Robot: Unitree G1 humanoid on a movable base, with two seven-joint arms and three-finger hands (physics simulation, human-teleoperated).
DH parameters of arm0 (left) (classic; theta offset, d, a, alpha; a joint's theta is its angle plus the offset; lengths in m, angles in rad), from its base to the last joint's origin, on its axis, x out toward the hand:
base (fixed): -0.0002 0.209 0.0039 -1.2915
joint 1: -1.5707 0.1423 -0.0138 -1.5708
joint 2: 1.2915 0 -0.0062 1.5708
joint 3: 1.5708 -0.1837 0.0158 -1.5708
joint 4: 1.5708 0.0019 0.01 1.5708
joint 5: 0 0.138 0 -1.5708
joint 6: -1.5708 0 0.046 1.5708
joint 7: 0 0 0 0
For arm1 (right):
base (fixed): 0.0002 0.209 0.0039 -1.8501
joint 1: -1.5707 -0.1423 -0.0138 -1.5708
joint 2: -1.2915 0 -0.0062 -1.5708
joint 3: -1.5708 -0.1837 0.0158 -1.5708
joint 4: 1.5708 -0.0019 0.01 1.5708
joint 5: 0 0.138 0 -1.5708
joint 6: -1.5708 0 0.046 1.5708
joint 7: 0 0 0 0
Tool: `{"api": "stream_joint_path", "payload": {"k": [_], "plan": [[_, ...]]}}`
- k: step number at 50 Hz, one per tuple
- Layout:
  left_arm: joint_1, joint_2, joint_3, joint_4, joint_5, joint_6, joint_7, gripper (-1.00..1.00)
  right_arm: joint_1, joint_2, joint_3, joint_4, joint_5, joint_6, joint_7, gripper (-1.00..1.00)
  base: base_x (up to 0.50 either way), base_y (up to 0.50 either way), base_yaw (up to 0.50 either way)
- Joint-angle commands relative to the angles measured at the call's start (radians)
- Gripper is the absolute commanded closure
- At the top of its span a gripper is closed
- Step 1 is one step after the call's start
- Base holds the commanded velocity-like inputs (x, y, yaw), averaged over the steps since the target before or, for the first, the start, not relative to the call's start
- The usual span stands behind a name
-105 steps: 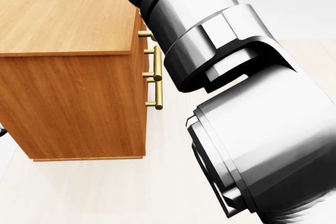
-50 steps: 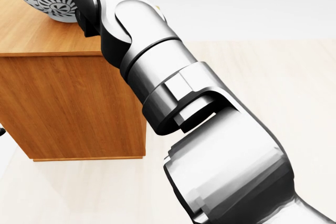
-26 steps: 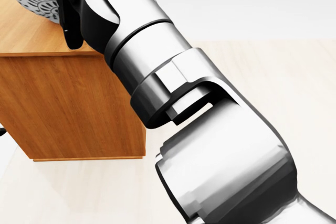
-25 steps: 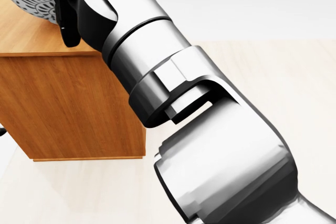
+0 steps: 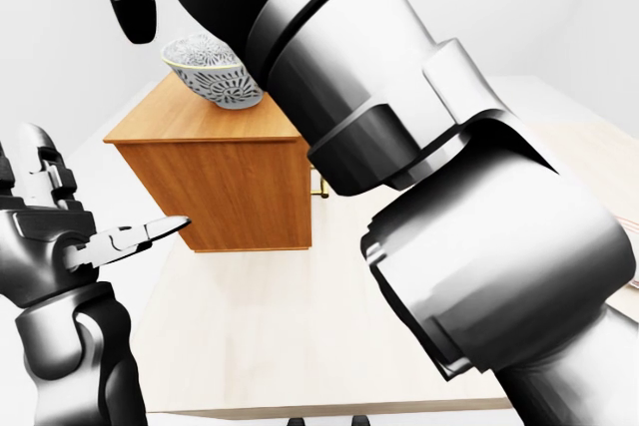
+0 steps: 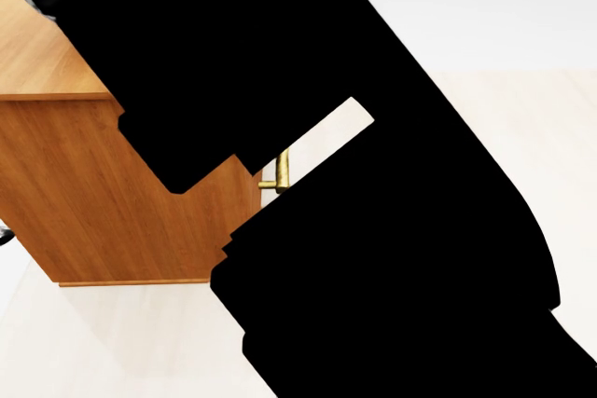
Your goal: Put the bowl on top of the cabinet.
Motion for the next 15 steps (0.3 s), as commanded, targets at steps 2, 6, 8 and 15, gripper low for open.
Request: {"api": "stream_joint_path", "payload": {"k": [2,6,8,15], "plan": [[-0.006,-0.010,-0.014,0.067,0.005,0.000,0.006,-1.00,0.000,-0.013,0.017,0.007,0.019,0.000,0.005,-1.00,0.00,0.00,0.00],[-0.004,-0.011,-0.020,0.068,0.010,0.000,0.005,-1.00,0.000,-0.032,0.022,-0.012,0.009,0.000,-0.024,-1.00,0.00,0.00,0.00],[-0.004,-0.012,-0.019,0.068,0.010,0.000,0.005,-1.00,0.000,-0.040,0.019,-0.022,0.008,0.000,-0.034,-1.00,0.00,0.00,0.00],[-0.002,-0.014,-0.021,0.062,0.011,0.000,0.004,-1.00,0.000,-0.049,0.011,-0.040,0.024,0.000,-0.060,-1.00,0.00,0.00,0.00]]}}
